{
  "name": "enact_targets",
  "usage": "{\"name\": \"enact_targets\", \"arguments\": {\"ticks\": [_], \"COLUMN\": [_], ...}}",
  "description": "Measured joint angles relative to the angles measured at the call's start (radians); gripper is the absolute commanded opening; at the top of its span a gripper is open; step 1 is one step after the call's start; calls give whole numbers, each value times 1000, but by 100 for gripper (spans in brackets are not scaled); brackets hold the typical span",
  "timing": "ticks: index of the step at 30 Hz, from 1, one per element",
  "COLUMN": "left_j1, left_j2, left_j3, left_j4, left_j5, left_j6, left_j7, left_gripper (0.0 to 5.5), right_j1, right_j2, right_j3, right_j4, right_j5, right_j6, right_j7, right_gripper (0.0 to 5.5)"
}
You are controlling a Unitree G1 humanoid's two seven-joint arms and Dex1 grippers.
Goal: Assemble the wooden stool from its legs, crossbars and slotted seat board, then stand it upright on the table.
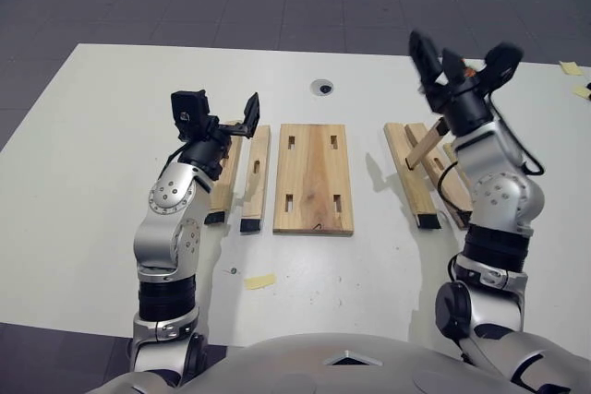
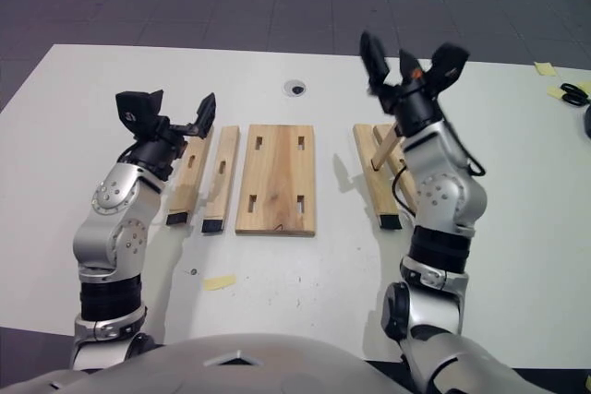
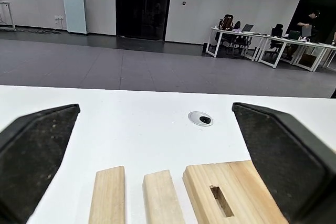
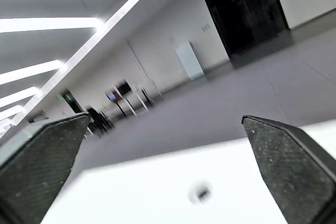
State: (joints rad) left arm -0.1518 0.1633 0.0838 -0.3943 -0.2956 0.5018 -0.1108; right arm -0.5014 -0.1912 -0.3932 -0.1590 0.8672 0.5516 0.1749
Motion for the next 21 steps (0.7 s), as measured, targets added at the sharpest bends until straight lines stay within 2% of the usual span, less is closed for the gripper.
{"name": "enact_targets", "arguments": {"ticks": [4, 8, 16, 21], "left_j1": [25, 145, 161, 150], "left_j2": [63, 133, 203, 233], "left_j3": [12, 33, 131, 169], "left_j4": [-85, -92, -32, 10], "left_j5": [-2, -4, -18, -19], "left_j6": [119, 228, 247, 235], "left_j7": [-2, -35, -80, -109], "left_gripper": [540, 540, 540, 540], "right_j1": [-69, -2, 406, 695], "right_j2": [-8, -55, -107, -138], "right_j3": [-76, -126, -155, -10], "right_j4": [-76, -106, -230, -330], "right_j5": [150, 137, 167, 15], "right_j6": [15, -6, 31, 27], "right_j7": [-87, -115, 44, 147], "right_gripper": [538, 538, 538, 538]}}
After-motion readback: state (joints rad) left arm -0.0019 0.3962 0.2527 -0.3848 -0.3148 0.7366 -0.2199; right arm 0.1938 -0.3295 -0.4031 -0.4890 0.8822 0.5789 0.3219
